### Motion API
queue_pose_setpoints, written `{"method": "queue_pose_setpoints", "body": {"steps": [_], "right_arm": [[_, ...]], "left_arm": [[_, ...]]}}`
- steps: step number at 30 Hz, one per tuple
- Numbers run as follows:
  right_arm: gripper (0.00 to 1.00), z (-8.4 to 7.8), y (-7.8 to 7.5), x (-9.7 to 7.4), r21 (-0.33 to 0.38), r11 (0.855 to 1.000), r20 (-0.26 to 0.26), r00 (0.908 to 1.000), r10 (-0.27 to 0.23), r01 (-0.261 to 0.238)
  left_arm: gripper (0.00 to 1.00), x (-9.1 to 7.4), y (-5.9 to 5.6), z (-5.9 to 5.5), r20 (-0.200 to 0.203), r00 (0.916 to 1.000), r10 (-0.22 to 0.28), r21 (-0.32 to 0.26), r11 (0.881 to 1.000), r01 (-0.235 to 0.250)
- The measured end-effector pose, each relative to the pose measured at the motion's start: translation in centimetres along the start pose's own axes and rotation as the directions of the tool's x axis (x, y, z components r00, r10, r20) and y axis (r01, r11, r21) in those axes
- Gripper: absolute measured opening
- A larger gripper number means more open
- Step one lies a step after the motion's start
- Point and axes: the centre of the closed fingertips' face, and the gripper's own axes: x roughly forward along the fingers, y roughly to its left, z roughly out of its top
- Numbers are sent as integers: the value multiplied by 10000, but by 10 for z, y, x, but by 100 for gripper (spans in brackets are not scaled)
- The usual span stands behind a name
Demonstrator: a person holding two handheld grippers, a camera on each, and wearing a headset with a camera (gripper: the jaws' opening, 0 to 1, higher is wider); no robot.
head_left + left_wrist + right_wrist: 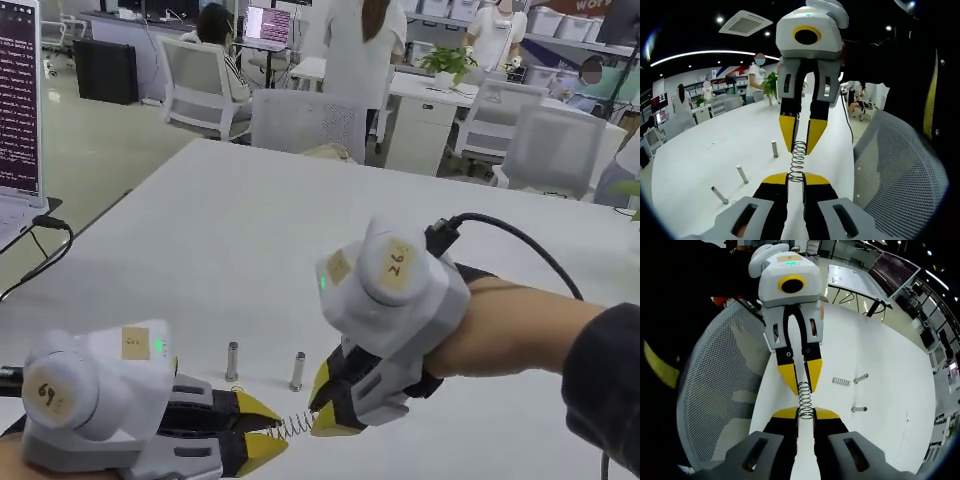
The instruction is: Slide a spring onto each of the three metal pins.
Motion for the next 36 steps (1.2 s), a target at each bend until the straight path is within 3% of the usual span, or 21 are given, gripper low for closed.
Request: {"method": "queue_pose_setpoints", "body": {"steps": [14, 23, 36], "right_arm": [[8, 14, 3, -9, -529, 9985, -3, 9999, -128, 127], [8, 13, 3, -9, -279, 9995, 83, 9999, -121, 123], [12, 14, 0, -10, 217, 9998, 757, 9971, -58, 41]], "left_arm": [[2, 2, -4, 4, 131, 9999, -94, 269, 9996, 91], [1, 1, -6, 4, 223, 9996, -192, 102, 9998, 190], [1, -2, -3, 6, 441, 9990, -79, 5, 10000, 79]]}}
